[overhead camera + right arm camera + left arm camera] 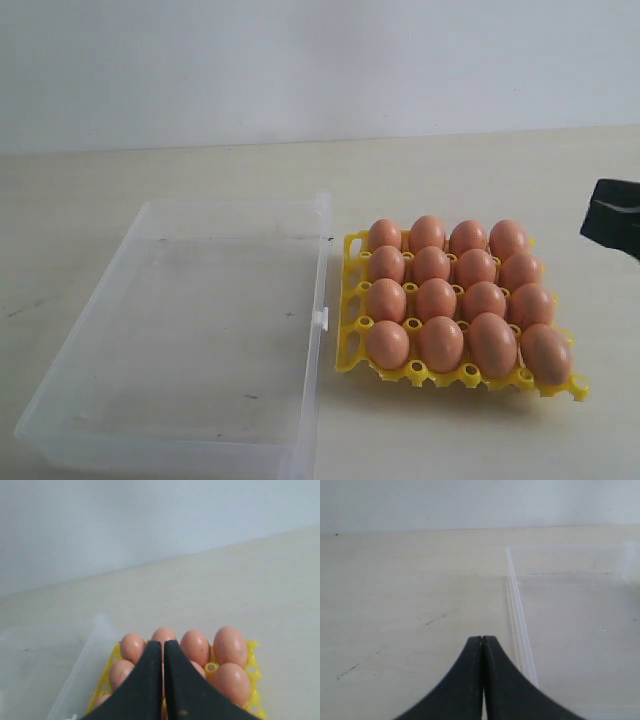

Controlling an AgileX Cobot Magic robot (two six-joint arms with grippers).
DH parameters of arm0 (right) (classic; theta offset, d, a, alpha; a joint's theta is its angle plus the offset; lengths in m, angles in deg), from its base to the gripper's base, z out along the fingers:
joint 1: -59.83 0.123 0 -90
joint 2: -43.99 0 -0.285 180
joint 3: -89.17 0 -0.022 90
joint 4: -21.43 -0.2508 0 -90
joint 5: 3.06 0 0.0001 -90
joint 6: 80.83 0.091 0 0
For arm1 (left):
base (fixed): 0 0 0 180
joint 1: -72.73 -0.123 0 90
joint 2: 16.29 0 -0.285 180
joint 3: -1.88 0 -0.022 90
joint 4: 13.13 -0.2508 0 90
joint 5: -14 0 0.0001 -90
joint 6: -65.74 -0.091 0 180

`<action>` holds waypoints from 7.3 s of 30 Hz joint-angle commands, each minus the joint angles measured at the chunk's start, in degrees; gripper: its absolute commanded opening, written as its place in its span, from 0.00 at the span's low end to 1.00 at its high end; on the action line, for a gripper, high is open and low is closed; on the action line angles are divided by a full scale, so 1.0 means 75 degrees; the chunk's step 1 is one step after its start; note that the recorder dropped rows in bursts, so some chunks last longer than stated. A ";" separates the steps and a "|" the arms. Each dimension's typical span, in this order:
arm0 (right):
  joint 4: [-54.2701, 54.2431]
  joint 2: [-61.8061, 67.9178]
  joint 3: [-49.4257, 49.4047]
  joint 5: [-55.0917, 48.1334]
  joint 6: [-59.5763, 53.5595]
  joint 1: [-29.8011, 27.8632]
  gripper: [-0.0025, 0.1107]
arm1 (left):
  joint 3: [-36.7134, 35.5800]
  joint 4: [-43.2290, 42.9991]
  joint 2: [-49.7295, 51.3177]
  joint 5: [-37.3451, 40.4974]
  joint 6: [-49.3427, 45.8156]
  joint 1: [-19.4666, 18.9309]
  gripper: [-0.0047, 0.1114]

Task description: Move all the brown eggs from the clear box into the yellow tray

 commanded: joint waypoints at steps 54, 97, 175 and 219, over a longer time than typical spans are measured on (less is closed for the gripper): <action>0.7954 -0.6520 -0.2323 -0.3049 0.4726 -0.0034 0.02 | 0.0031 0.0019 -0.0043 -0.0074 -0.0024 -0.0009 0.04; 0.5172 -0.6520 -0.2507 -0.2954 0.2396 -0.0034 0.02 | 0.0031 0.0019 -0.0043 -0.0074 -0.0024 -0.0009 0.04; 0.5086 -0.6520 -0.2507 -0.3396 0.2063 -0.2728 0.02 | 0.0031 0.0019 -0.0043 -0.0074 -0.0024 -0.0009 0.04; 0.5086 -0.6520 -0.2507 -0.3396 0.2079 -0.2728 0.02 | 0.0031 0.0019 -0.0043 -0.0074 -0.0024 -0.0009 0.04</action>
